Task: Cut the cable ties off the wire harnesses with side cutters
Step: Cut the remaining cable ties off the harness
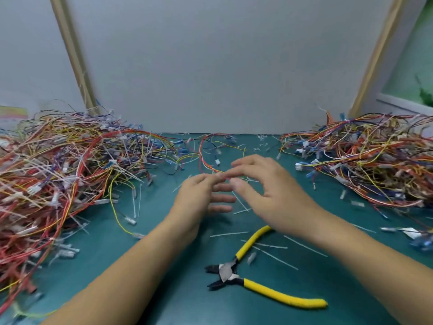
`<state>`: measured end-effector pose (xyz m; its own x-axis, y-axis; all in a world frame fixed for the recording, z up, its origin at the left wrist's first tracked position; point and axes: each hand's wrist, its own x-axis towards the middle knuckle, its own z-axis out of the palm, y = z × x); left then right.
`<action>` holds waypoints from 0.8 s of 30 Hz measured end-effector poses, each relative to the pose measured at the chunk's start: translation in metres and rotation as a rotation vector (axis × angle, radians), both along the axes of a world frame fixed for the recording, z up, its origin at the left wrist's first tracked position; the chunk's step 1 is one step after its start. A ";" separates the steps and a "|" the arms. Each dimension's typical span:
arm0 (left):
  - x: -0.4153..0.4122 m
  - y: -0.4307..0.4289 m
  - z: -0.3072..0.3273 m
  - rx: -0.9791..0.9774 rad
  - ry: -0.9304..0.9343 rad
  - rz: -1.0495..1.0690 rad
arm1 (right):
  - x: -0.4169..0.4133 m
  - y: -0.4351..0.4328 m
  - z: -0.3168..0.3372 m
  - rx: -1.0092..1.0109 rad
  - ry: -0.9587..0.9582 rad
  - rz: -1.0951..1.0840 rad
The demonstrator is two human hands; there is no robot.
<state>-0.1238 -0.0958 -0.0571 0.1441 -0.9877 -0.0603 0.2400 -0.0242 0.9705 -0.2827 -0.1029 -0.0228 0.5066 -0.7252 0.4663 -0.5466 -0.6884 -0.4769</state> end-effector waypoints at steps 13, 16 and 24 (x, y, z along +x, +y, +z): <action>0.026 -0.015 -0.017 -0.579 -1.371 -0.140 | -0.019 0.067 -0.020 -0.285 0.854 0.156; 0.030 -0.014 -0.016 -0.608 -1.318 -0.226 | -0.025 0.062 -0.025 -0.355 0.713 0.183; 0.028 -0.009 -0.012 -0.386 -1.236 0.363 | -0.035 0.037 0.009 0.627 -0.693 0.170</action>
<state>-0.0955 -0.1052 -0.0691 0.1563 -0.8067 0.5699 -0.8572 0.1758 0.4840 -0.3181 -0.0663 -0.0137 0.3849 -0.8876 0.2531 0.0804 -0.2409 -0.9672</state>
